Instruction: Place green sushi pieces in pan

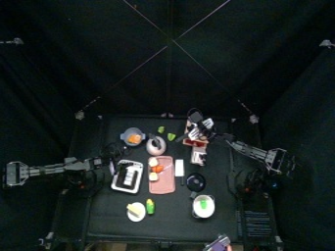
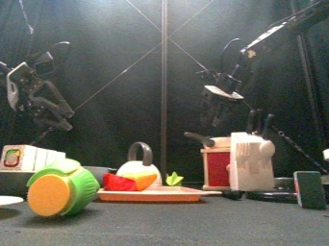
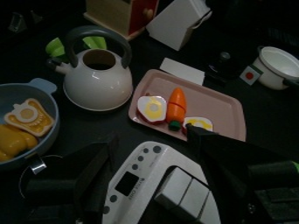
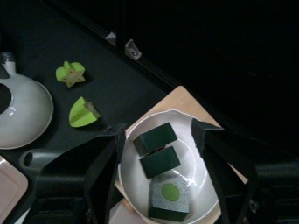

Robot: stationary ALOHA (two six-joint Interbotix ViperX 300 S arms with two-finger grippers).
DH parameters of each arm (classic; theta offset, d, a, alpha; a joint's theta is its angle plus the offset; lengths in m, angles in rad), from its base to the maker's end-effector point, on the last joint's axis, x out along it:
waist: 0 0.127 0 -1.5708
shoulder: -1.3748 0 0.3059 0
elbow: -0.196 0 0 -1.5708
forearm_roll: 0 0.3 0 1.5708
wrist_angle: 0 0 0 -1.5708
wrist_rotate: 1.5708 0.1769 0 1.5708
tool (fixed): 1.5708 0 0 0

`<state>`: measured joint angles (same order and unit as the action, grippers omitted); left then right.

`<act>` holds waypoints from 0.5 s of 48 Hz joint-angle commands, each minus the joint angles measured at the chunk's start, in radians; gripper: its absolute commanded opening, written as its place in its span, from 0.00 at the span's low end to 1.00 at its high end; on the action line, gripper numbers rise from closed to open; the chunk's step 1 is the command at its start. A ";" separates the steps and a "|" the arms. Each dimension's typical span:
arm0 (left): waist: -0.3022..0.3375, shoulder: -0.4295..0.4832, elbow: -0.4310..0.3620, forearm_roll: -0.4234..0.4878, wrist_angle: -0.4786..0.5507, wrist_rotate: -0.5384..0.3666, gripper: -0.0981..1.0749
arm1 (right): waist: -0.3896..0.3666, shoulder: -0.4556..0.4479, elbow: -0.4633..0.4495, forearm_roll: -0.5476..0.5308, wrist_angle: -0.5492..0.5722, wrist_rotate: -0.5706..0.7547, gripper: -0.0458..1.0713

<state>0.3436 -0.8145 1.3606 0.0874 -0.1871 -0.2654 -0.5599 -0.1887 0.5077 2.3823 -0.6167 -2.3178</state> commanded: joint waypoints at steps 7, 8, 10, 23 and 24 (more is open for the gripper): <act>0.003 0.002 -0.009 -0.002 -0.009 0.003 0.90 | -0.005 -0.017 -0.020 0.014 -0.006 -0.002 0.87; 0.003 0.002 -0.011 0.000 -0.009 0.003 0.90 | -0.003 -0.018 -0.020 0.017 -0.006 -0.002 0.87; 0.003 0.002 -0.011 0.000 -0.009 0.003 0.90 | 0.000 -0.020 -0.018 0.021 -0.006 -0.003 0.87; 0.003 0.002 -0.012 -0.002 -0.009 0.000 0.90 | 0.018 -0.020 -0.011 0.049 -0.006 -0.002 0.87; 0.003 0.002 -0.014 -0.002 -0.009 0.003 0.90 | 0.026 -0.020 -0.011 0.049 -0.006 -0.002 0.87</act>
<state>0.3436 -0.8145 1.3606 0.0874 -0.1871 -0.2638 -0.5507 -0.1902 0.5077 2.4252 -0.6259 -2.3178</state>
